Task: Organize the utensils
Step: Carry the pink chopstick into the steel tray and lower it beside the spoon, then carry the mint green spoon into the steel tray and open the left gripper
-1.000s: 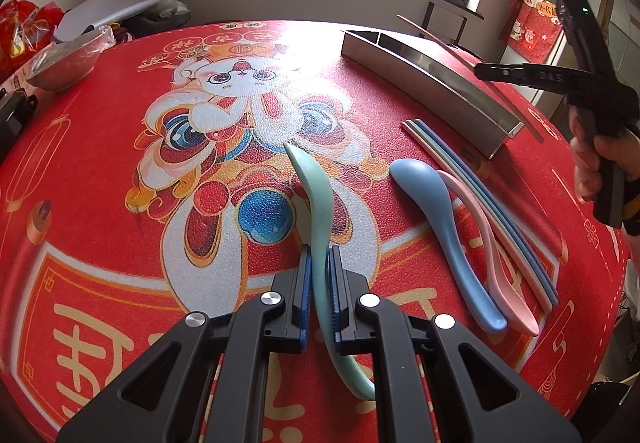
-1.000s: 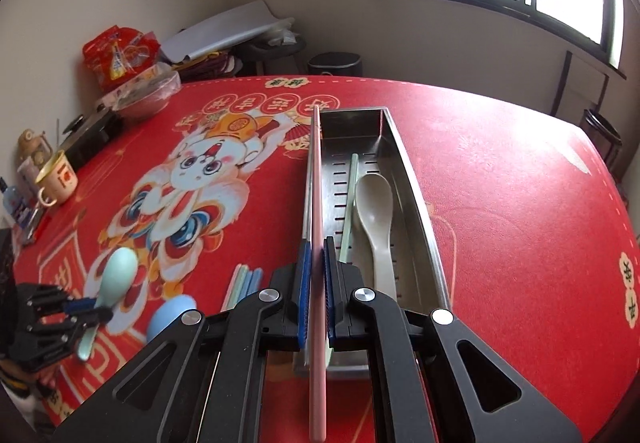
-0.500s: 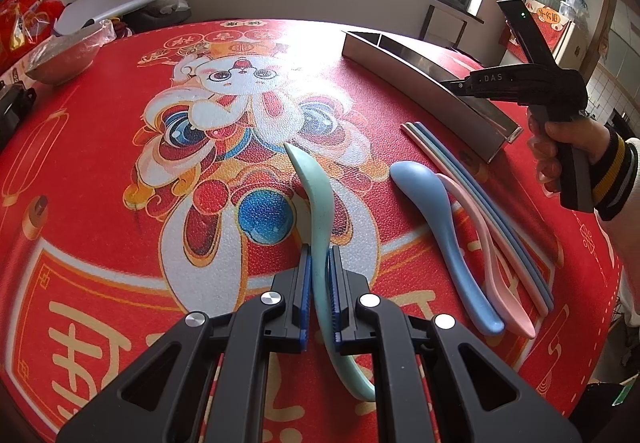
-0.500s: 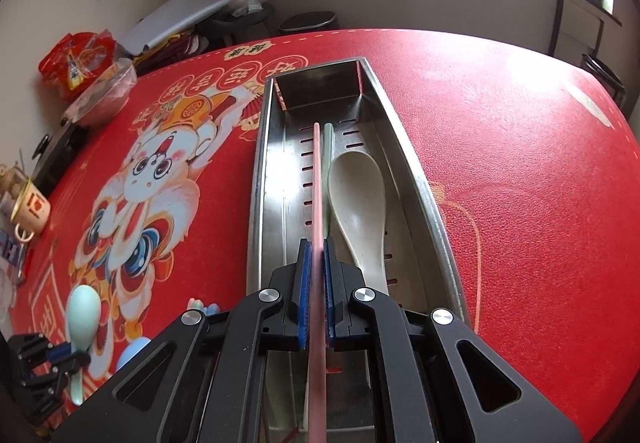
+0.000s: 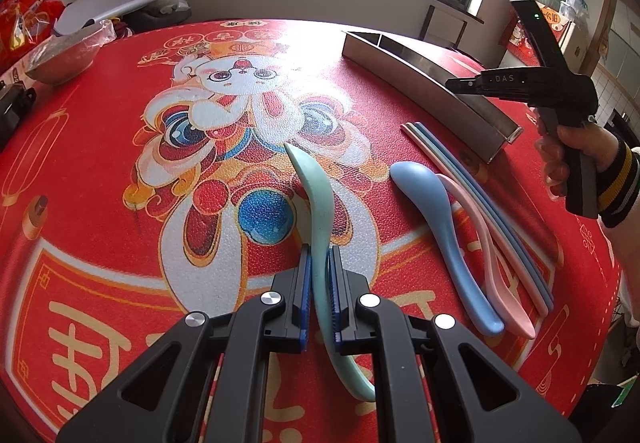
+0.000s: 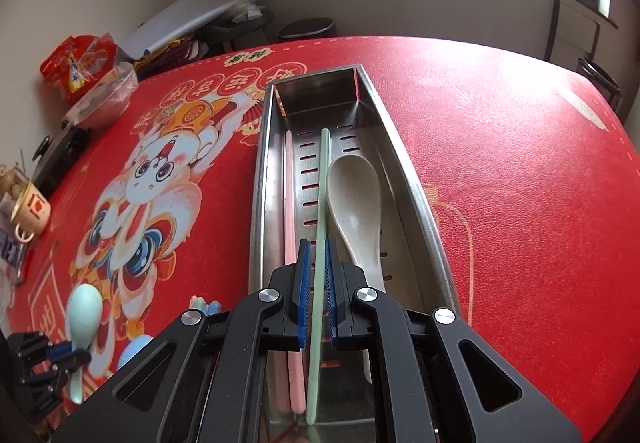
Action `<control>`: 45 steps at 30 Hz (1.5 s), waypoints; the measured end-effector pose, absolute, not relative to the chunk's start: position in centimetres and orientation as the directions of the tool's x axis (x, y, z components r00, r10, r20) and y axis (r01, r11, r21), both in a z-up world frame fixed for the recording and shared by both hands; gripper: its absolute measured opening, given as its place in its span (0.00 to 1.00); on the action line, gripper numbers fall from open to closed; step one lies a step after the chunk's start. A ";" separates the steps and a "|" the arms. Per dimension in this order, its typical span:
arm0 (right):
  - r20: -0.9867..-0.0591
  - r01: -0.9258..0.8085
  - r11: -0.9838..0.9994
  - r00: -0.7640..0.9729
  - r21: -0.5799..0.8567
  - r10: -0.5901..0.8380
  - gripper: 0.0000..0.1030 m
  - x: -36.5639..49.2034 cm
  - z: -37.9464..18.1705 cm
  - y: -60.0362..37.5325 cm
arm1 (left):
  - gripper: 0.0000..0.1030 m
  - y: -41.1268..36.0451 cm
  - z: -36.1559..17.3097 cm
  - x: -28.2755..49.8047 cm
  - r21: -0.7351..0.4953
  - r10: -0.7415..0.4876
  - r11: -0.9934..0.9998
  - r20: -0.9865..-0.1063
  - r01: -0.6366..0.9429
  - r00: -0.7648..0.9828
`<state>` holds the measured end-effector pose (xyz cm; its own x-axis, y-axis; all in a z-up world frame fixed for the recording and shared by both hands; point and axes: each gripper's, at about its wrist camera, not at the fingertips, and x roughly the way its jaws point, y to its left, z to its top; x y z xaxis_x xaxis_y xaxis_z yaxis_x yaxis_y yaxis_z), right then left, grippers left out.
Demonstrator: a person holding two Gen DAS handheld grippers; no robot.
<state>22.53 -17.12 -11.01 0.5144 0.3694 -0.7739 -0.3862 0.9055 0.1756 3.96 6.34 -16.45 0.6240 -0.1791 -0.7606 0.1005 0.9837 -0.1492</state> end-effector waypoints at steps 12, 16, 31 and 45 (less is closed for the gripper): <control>-0.661 -0.376 0.918 0.658 0.126 0.360 0.53 13.8 -9.3 -22.2 | 0.08 6.7 -16.5 4.0 -0.173 -0.198 0.980 -0.757 0.101 0.623; -0.655 -0.359 0.923 0.666 0.137 0.357 0.62 11.9 -9.9 -23.5 | 0.08 6.6 -16.4 4.0 -0.161 -0.188 0.982 -0.758 0.100 0.625; -0.590 -0.236 0.951 0.745 0.201 0.310 0.84 10.1 -10.6 -27.1 | 0.07 6.4 -16.2 3.7 -0.109 -0.126 0.992 -0.760 0.066 0.637; -0.537 -0.176 0.920 0.767 0.349 0.351 0.84 10.4 -10.9 -29.9 | 0.07 2.8 -11.5 6.8 -0.126 -0.148 0.989 -0.731 0.082 0.666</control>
<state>10.41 -29.85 -10.90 0.7674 0.3508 -0.5367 -0.1765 0.9203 0.3491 6.84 2.81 -11.51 0.6660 -0.1485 -0.7310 0.0823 0.9886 -0.1258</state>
